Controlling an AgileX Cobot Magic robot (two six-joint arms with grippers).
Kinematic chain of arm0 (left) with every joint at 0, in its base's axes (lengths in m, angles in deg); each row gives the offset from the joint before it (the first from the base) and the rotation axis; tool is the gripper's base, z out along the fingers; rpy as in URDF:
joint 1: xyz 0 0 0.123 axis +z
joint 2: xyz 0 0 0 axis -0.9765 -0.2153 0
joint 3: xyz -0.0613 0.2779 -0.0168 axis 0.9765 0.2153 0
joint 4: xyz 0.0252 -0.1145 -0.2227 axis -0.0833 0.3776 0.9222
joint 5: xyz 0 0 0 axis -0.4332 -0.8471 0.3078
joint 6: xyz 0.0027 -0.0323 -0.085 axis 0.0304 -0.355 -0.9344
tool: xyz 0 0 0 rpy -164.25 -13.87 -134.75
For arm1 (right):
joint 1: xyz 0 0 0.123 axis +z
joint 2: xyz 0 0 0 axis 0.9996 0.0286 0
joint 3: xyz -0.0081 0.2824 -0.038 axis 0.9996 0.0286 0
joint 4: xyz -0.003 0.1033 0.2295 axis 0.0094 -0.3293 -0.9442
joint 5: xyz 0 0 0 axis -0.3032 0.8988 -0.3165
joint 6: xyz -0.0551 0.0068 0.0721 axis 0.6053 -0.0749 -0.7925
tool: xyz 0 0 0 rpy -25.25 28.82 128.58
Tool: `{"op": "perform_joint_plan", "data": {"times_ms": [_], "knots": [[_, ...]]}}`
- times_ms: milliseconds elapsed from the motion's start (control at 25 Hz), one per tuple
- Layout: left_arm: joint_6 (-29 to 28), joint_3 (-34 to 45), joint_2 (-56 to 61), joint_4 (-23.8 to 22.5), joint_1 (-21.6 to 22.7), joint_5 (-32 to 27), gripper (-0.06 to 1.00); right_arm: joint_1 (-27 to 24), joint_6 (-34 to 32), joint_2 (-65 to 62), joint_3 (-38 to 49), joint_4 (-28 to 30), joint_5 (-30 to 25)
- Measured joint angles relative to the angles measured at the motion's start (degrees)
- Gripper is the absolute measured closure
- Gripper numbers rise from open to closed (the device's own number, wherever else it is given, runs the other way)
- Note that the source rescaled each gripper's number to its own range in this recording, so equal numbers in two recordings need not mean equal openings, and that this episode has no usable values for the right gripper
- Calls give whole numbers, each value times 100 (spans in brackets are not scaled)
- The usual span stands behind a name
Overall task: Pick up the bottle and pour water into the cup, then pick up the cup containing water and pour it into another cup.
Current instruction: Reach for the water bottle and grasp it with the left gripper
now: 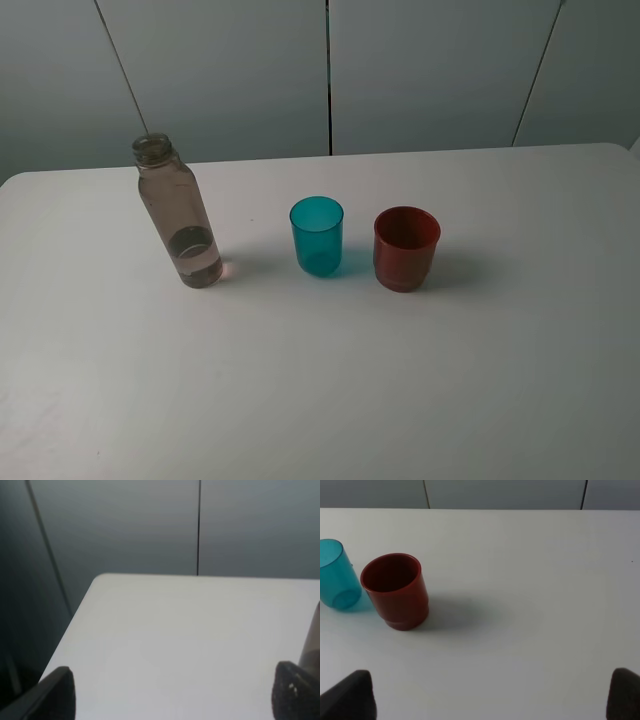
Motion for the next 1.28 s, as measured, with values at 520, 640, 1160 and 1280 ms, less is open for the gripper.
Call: {"op": "perform_joint_plan", "data": {"times_ms": [520,640,1160,1280], "knots": [[3802,0,-2781,3288,0,2788,-4,0,0,0,0,0,0],[5207,0,-3471,4848,0,2797,-4,0,0,0,0,0,0],[8545,0,-4852,8232,-871,2644,-4,0,0,0,0,0,0],[8581,0,-4858,8258,-1164,2644,-4,0,0,0,0,0,0]]}}
